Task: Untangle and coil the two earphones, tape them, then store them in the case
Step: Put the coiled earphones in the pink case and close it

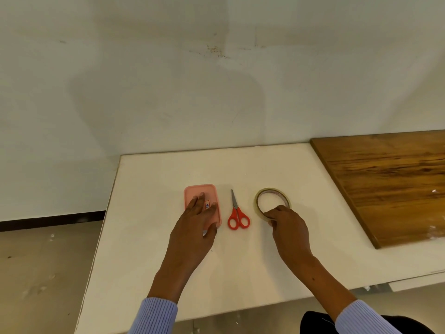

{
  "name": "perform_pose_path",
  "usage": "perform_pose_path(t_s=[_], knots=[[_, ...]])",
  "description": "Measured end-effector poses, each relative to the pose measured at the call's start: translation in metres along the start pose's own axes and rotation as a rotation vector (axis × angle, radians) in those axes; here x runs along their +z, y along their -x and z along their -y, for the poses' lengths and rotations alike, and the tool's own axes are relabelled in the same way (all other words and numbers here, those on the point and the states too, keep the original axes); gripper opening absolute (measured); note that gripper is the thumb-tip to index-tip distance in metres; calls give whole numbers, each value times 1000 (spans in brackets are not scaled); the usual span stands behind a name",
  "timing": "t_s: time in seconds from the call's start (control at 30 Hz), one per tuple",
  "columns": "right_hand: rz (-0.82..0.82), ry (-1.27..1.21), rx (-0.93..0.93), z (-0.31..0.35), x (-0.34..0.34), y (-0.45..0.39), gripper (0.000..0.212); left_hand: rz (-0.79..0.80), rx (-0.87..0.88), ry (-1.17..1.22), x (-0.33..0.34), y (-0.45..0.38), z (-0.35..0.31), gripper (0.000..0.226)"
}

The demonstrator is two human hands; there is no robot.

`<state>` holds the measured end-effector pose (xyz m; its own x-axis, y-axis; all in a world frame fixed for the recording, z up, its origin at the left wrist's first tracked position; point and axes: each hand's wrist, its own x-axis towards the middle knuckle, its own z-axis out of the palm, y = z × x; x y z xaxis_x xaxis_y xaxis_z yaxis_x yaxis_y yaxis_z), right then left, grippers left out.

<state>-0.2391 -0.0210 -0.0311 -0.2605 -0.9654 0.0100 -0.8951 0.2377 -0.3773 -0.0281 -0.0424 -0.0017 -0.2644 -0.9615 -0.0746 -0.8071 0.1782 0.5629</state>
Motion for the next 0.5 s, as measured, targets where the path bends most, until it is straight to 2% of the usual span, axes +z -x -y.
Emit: perform_pose_path(t_s=[0.23, 0.5], knots=[[-3, -57, 10, 1, 0, -2, 32, 0, 1, 4, 0, 0, 1, 46], [-7, -15, -11, 1, 2, -3, 22, 0, 4, -15, 2, -2, 3, 48]])
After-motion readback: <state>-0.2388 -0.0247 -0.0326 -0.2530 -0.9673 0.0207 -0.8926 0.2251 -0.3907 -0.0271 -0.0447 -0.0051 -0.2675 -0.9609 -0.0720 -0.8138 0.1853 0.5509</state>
